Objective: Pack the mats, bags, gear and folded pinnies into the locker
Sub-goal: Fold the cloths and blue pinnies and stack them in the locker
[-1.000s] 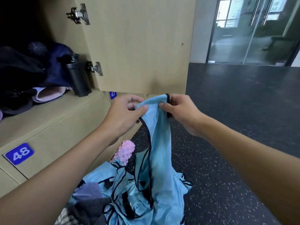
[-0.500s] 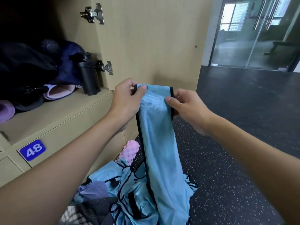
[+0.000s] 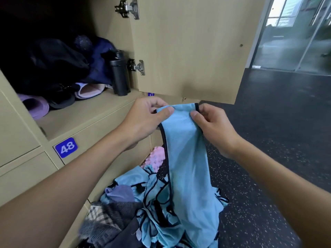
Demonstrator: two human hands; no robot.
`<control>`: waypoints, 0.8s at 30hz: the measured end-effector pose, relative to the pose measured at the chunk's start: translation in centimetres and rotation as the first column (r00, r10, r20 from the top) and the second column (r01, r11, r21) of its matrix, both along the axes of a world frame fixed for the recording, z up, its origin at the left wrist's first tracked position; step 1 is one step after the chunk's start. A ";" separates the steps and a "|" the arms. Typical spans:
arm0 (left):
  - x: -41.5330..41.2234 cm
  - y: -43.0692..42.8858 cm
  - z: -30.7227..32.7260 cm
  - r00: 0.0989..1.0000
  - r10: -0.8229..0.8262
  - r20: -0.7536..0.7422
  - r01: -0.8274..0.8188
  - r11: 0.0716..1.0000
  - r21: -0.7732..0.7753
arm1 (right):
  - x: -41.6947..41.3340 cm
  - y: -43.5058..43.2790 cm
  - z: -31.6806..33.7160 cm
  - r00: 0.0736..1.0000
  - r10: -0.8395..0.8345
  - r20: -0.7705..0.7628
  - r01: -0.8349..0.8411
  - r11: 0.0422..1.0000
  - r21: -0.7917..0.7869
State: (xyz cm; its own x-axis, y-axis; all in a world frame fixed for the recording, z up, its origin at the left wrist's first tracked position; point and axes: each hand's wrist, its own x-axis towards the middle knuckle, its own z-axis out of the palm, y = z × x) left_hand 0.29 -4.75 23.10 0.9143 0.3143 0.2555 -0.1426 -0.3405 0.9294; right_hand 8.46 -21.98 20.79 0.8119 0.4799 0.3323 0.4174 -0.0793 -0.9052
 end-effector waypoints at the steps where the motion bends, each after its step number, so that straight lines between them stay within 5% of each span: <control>1: -0.1 -0.3 0.1 1.000 0.001 0.004 -0.001 1.000 -0.005 | -0.1 0.1 0.1 1.000 -0.006 0.000 0.006 1.000 0.007; 7: -0.4 -2.2 1.1 0.998 0.061 0.028 -0.057 0.993 -0.108 | -0.5 0.2 0.0 0.989 -0.146 0.004 0.146 0.989 0.006; 13: 0.0 -3.9 1.4 0.998 0.054 0.037 -0.048 0.990 -0.132 | -2.7 -0.3 0.0 0.990 0.124 -0.060 -0.125 0.992 -0.010; 21: 0.3 -4.6 2.1 0.997 0.064 0.051 -0.060 0.996 -0.072 | -2.4 -1.6 0.7 0.987 0.137 -0.081 -0.139 0.990 -0.015; 24: -0.2 -4.3 2.3 0.999 -0.032 -0.002 0.031 0.994 -0.107 | -1.8 -1.7 0.2 0.972 0.118 -0.202 -0.103 0.991 0.082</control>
